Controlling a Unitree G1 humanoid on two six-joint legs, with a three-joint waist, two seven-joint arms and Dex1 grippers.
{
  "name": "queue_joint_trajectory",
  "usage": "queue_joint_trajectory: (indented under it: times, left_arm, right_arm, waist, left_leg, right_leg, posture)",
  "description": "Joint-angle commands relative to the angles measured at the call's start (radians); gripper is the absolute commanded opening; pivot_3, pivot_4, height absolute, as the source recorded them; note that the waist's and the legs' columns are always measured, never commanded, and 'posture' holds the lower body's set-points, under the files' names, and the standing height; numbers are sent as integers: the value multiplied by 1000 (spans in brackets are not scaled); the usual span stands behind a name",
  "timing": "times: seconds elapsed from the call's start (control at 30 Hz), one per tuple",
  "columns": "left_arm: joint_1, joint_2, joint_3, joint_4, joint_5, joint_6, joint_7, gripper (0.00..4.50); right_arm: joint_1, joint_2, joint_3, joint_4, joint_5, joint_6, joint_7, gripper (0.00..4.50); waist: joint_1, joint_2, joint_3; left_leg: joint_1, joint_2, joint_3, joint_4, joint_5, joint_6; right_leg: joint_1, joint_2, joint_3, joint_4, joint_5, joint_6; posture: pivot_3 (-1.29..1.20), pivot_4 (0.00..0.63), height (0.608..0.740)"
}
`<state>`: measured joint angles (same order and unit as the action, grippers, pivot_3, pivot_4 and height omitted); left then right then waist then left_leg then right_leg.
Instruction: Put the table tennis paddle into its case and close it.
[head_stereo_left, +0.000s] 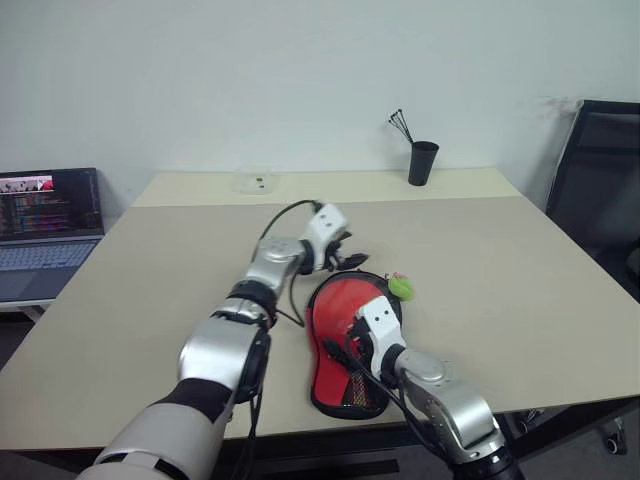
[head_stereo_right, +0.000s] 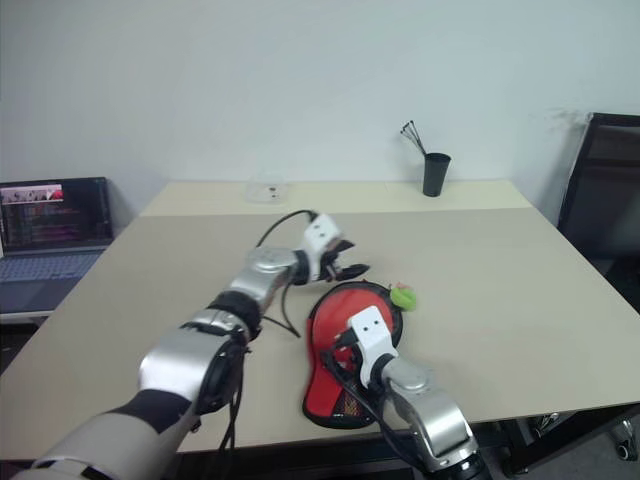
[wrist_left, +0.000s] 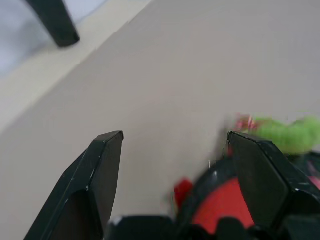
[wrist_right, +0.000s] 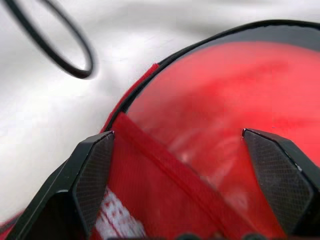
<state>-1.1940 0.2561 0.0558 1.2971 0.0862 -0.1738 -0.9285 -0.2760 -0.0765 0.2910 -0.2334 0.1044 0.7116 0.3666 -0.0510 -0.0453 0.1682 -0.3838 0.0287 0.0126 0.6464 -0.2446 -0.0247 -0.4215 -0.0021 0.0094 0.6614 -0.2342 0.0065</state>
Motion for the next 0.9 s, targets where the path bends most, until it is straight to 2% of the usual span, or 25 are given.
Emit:
queue_joint_trajectory:
  times: [0.03,0.3,0.4,0.47,0.57,0.7,0.9]
  left_arm:
    - [41,28,44,-109,-93,37,-122,3612]
    - [268,69,48,-451,-244,236,-291,3612]
    - [375,78,8,-624,-278,318,-346,3612]
    - [400,82,-20,-676,-273,334,-349,3612]
    - [389,83,-55,-672,-246,310,-330,3612]
    - [332,58,-110,-576,-192,236,-291,3612]
    - [255,-8,-183,-399,-126,120,-271,3612]
  right_arm:
    - [-1,-19,-33,-92,73,26,56,4500]
    - [-53,-59,-145,-244,238,136,109,4500]
    - [-83,-119,-238,-290,324,185,145,4500]
    - [-99,-166,-278,-284,345,189,157,4500]
    - [-123,-218,-317,-237,323,154,136,4500]
    - [-160,-270,-322,-129,256,73,113,4500]
    - [-210,-264,-286,36,176,-51,82,4500]
  waist:
    - [5,0,0]
    - [19,0,1]
    - [19,1,1]
    - [21,1,1]
    - [25,1,1]
    - [24,1,1]
    - [21,1,1]
  left_leg:
    - [-1,0,0,0,0,0]
    - [-4,0,-3,0,0,0]
    - [-4,0,-4,0,0,0]
    - [-4,1,-5,0,0,0]
    - [-4,-1,-5,1,0,0]
    - [-2,-1,-3,1,0,0]
    - [-4,-1,0,0,0,0]
  right_leg:
    - [0,0,0,0,0,0]
    - [-1,-1,-2,-2,0,0]
    - [-1,-1,-2,-2,0,0]
    - [-1,-2,-1,-2,0,0]
    - [0,-2,-2,-2,0,0]
    - [0,-1,-2,-1,0,0]
    - [-1,-1,-1,-3,0,0]
  posture:
    - [0,150,740]
    - [0,150,740]
    - [0,150,740]
    - [0,150,740]
    - [0,150,740]
    - [0,150,740]
    - [0,150,740]
